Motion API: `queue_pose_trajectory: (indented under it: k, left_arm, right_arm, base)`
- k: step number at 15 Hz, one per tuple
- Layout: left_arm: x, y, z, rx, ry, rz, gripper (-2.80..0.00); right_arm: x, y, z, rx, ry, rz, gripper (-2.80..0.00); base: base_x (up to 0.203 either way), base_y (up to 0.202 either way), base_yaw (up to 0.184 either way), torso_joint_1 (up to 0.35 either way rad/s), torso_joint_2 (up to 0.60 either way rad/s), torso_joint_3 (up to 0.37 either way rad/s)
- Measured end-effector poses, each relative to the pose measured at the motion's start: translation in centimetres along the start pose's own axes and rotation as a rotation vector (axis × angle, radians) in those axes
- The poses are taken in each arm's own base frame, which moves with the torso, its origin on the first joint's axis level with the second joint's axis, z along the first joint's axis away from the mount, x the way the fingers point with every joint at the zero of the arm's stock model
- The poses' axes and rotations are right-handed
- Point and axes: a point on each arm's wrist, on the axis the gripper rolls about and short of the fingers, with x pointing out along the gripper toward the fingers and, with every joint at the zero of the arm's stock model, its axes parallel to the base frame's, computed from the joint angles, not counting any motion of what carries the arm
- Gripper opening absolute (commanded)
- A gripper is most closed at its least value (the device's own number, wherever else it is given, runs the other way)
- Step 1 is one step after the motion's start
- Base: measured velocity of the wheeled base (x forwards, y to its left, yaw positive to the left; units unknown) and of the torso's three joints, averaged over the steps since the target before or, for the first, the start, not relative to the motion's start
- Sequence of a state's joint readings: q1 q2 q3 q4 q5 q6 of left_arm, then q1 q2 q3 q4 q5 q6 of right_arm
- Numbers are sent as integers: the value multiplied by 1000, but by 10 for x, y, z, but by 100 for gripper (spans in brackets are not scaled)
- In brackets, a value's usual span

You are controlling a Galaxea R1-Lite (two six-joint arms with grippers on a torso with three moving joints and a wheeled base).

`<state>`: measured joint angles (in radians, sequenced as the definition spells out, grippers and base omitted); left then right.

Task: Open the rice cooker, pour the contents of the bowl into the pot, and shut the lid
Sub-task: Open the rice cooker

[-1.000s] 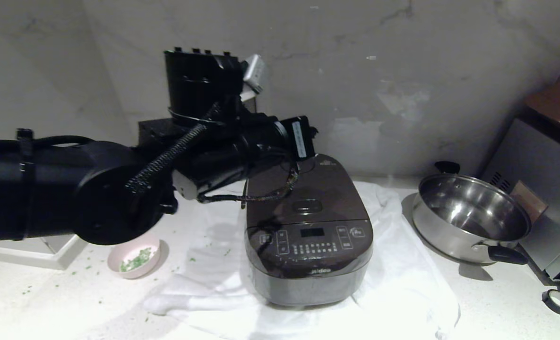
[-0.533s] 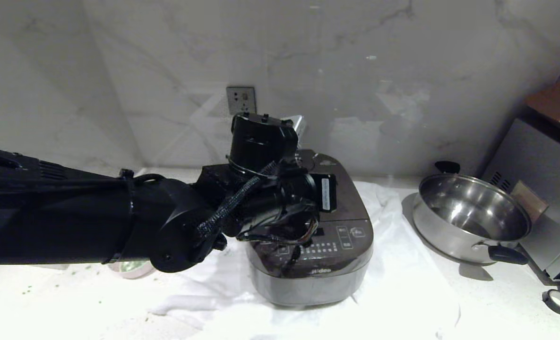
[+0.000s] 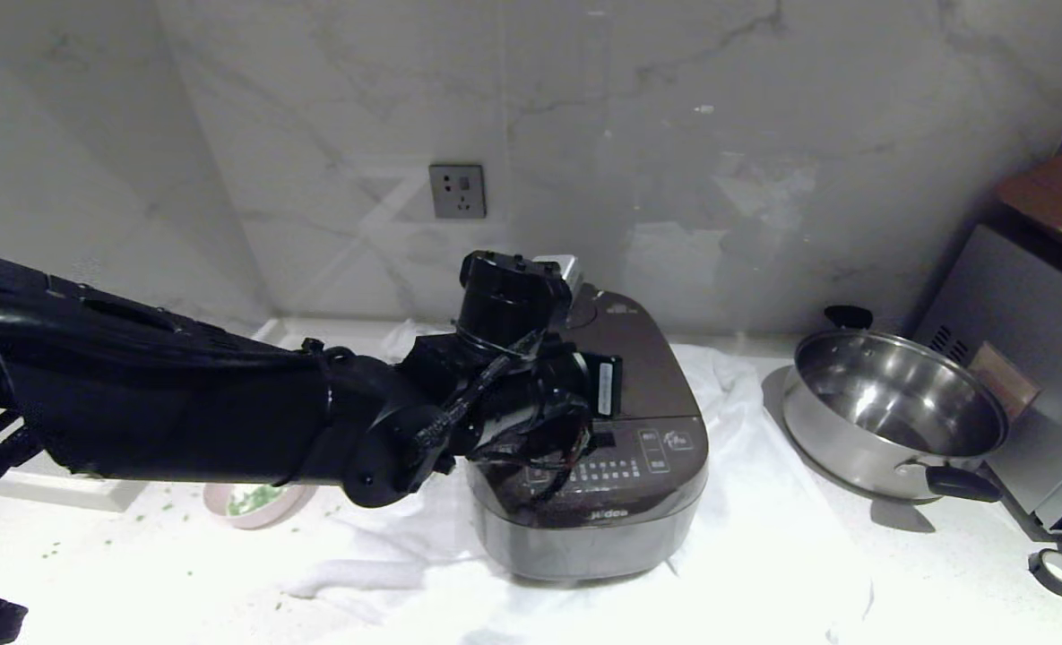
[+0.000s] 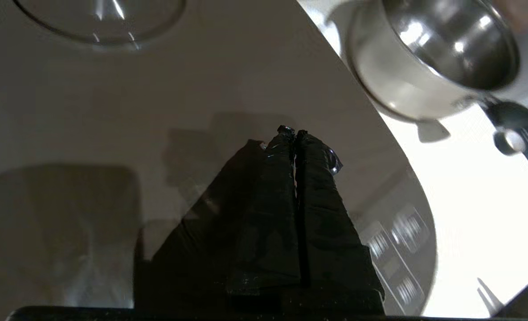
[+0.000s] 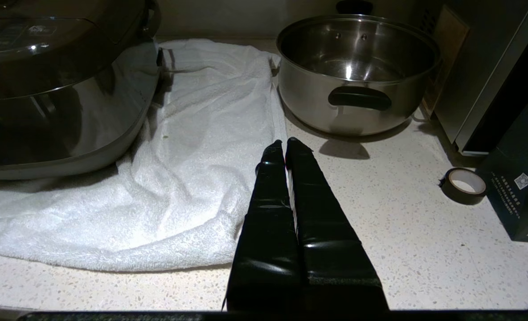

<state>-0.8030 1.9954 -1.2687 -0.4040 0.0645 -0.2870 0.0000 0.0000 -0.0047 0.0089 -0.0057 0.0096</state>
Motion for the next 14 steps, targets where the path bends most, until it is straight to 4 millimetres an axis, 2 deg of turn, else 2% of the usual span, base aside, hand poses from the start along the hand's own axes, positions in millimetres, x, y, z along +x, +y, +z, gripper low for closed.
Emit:
queue_pose_trajectory:
  k: [5, 14]
  left_arm:
    - [14, 4, 1, -3, -15, 38, -280]
    - [-8, 15, -7, 14, 28, 63, -280]
  right_arm:
    - [0, 0, 0, 0, -1, 0, -280]
    - [0, 0, 0, 0, -1, 0, -280]
  base:
    - [0, 0, 0, 0, 0, 0]
    - [0, 0, 0, 0, 0, 0]
